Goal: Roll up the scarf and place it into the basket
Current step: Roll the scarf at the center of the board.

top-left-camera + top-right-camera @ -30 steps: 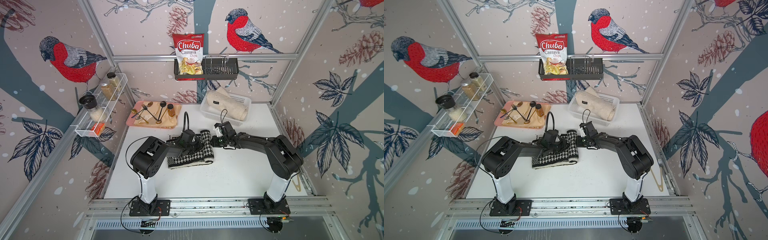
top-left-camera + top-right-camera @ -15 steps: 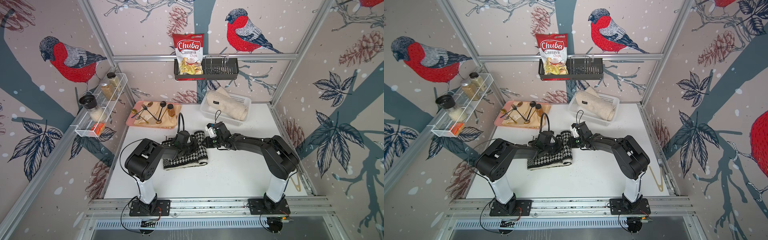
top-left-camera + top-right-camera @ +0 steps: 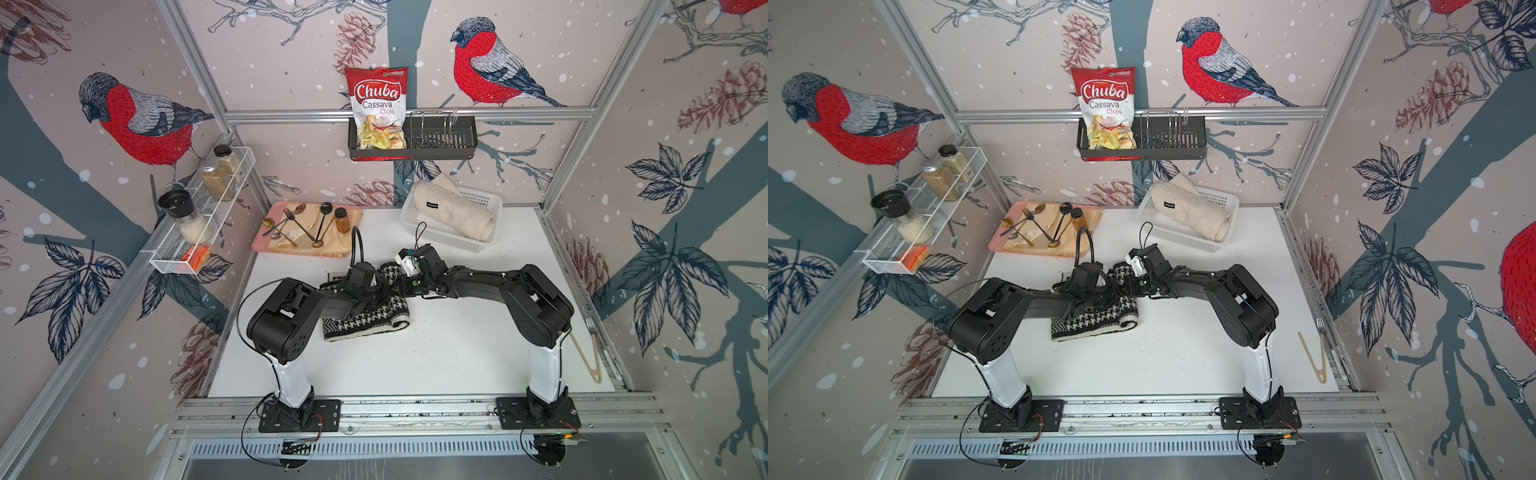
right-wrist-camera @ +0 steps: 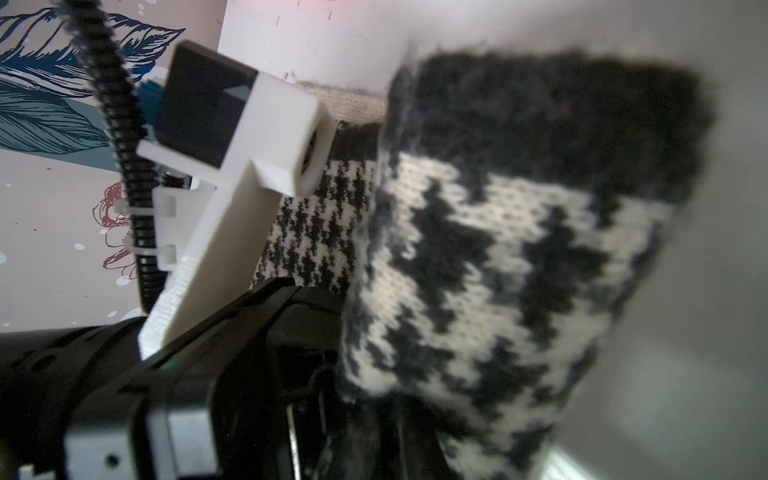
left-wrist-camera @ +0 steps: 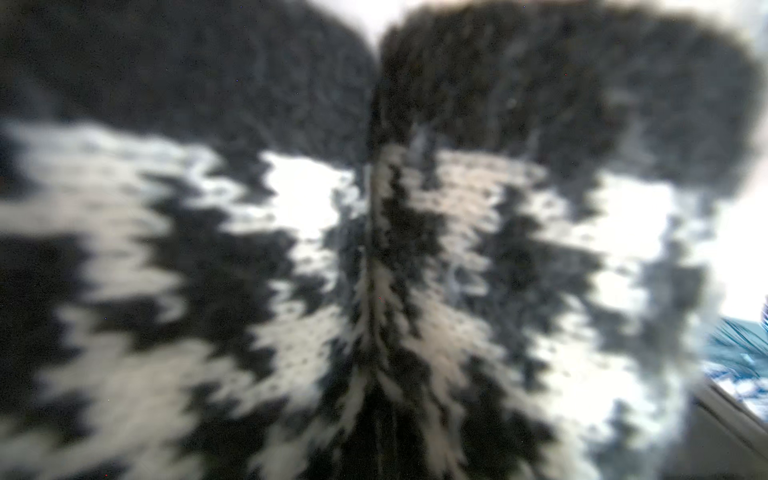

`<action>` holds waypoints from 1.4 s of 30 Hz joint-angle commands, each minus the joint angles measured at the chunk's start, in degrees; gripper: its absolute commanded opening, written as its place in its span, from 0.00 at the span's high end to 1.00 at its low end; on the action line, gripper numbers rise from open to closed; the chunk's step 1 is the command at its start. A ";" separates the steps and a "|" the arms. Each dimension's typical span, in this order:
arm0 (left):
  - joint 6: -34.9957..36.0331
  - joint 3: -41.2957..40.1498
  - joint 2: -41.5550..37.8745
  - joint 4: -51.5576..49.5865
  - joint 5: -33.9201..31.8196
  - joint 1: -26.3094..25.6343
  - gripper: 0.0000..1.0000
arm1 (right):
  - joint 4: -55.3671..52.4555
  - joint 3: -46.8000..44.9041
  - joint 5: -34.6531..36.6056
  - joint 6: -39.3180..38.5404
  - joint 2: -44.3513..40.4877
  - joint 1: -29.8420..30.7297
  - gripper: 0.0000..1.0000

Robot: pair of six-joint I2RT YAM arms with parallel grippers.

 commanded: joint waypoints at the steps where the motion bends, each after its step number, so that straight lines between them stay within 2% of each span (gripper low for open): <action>1: 5.42 4.04 -2.35 -12.29 -1.74 0.03 0.98 | -3.94 -0.22 2.56 0.24 1.89 0.26 0.87; 5: 9.09 7.00 -5.46 -23.35 -6.51 0.73 0.90 | -3.40 -0.40 2.93 0.30 1.49 0.23 0.87; 13: 11.97 6.87 -13.43 -32.93 -13.15 3.15 0.88 | -3.41 1.13 2.71 0.22 1.81 0.77 0.87; 17: 12.97 6.70 -15.31 -29.47 -9.61 3.89 0.88 | -3.96 2.18 2.78 -0.37 1.96 1.96 0.86; 23: 12.32 7.02 -12.81 -21.71 -4.13 3.95 0.87 | -4.89 4.22 2.15 -0.63 4.12 3.29 0.87; 32: 10.54 6.54 -6.84 -19.00 -6.76 5.57 0.90 | -7.46 4.57 3.90 -1.53 2.60 3.82 0.87; 37: 10.42 2.67 -7.56 -17.07 -6.62 9.16 0.92 | -8.14 1.21 5.86 -1.72 -1.72 3.09 0.87; 42: 11.78 1.97 -8.47 -17.29 -5.77 10.38 0.93 | -8.95 -1.24 7.91 -1.35 -4.51 1.96 0.87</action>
